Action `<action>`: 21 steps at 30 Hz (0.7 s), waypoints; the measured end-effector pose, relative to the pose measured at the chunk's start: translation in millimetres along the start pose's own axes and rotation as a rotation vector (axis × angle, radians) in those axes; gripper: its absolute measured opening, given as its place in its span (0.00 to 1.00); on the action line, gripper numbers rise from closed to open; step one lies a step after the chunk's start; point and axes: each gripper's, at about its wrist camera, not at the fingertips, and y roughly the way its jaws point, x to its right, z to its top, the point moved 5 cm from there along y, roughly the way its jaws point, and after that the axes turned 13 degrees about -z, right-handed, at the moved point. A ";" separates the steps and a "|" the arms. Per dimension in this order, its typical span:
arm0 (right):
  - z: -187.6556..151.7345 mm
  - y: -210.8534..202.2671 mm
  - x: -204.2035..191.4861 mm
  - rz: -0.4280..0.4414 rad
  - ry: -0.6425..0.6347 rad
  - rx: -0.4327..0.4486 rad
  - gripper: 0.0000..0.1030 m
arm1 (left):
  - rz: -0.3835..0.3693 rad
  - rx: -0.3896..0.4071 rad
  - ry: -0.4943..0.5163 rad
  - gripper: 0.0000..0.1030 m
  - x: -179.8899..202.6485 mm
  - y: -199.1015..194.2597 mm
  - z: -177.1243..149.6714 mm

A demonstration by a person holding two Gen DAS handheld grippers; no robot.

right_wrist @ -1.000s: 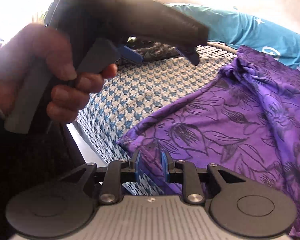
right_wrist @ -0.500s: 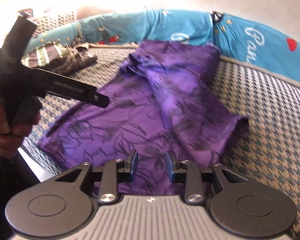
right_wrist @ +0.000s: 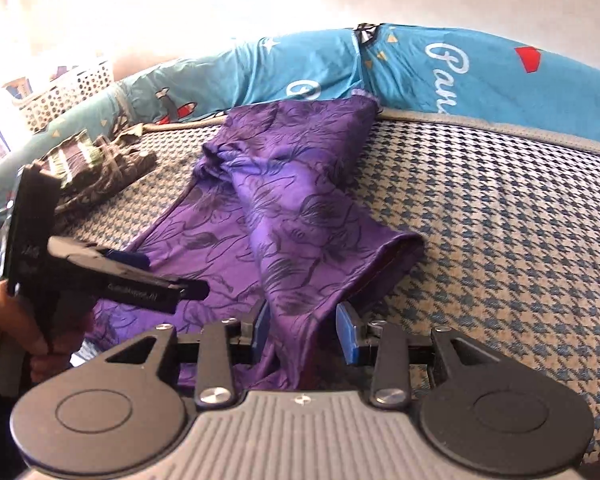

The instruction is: Fold clothes

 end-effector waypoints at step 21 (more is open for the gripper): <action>22.5 117.5 57.0 -0.127 0.324 -0.124 0.42 | 0.011 0.045 -0.056 1.00 -7.6 3.5 9.4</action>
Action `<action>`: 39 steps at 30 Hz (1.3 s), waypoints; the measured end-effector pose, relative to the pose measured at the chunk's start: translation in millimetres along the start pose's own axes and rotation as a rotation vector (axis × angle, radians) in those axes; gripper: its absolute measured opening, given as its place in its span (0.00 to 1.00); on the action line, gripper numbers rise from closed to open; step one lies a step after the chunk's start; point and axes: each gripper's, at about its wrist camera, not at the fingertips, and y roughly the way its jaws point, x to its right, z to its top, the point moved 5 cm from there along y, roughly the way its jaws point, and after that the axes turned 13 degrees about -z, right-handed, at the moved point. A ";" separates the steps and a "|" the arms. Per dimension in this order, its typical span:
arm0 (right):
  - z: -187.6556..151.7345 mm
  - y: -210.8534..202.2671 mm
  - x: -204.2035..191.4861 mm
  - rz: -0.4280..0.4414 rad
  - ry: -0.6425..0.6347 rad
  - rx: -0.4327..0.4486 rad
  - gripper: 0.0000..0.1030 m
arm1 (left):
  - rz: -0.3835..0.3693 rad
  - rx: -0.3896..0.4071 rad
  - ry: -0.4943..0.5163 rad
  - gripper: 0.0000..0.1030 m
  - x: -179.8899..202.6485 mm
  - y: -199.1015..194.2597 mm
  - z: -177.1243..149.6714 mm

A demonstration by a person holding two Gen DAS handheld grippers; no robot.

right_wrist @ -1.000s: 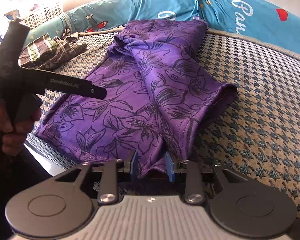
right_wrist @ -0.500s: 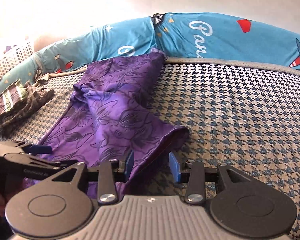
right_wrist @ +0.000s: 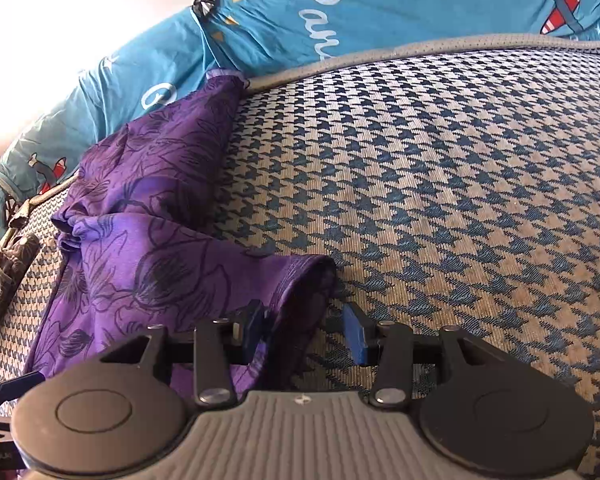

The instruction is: Fold clothes

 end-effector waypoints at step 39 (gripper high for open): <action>-46.7 -158.9 -143.1 0.474 -0.316 0.354 0.09 | -0.006 0.133 -0.266 1.00 -59.7 -42.7 0.4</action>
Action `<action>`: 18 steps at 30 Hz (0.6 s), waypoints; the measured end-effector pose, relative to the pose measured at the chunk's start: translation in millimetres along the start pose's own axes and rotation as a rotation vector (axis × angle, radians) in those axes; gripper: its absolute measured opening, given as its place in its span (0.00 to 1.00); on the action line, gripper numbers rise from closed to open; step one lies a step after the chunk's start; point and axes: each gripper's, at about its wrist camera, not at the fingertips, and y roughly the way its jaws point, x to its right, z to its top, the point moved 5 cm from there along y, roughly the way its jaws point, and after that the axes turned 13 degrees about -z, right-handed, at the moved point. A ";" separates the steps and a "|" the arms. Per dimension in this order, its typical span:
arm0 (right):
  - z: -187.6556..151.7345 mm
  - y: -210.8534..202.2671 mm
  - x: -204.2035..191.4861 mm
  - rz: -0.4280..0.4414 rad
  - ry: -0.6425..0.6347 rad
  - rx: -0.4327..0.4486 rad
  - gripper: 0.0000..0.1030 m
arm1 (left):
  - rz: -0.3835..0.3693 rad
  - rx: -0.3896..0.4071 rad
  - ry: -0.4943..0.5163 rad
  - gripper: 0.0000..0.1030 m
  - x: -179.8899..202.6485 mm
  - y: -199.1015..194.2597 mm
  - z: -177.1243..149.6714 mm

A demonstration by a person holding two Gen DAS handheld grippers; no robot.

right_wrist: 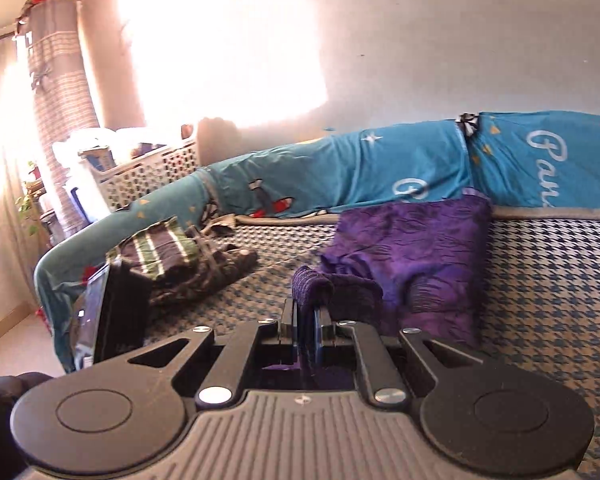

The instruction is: Fold clothes

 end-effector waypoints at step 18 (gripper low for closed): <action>-22.4 18.0 -89.2 0.218 -0.070 -0.067 0.09 | 0.160 0.237 -0.236 1.00 -80.3 -91.2 8.9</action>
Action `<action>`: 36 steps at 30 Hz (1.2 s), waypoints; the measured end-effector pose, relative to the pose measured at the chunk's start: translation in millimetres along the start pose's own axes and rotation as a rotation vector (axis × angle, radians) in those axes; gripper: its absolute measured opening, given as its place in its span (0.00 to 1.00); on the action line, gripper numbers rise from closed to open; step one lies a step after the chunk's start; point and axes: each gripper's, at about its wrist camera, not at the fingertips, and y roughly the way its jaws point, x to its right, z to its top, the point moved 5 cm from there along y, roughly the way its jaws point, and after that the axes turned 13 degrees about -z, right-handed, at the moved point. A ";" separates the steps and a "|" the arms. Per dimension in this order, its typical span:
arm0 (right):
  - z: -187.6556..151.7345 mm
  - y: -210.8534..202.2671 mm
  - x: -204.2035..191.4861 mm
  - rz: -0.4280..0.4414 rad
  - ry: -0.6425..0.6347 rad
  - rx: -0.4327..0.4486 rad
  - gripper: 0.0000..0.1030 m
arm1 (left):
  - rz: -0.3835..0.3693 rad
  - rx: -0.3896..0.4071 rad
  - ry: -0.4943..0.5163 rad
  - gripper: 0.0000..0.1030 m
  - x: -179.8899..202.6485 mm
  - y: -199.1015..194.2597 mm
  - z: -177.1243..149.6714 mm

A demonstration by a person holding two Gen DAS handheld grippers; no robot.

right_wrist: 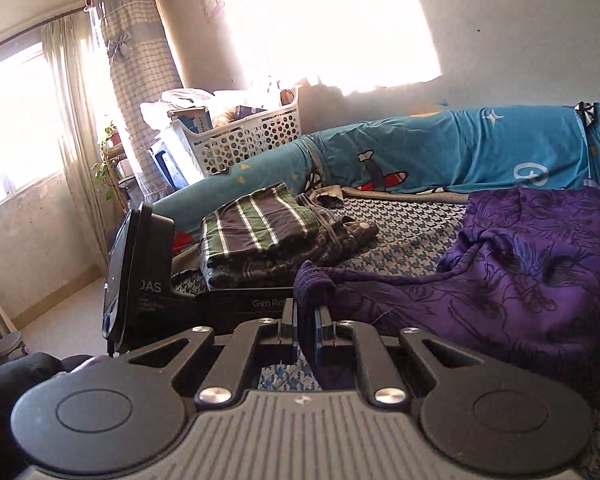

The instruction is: Fold clothes

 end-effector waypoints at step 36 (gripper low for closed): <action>-76.6 -63.9 79.8 -0.350 -0.030 -0.179 0.36 | 0.035 -0.031 0.191 1.00 51.0 21.7 -19.2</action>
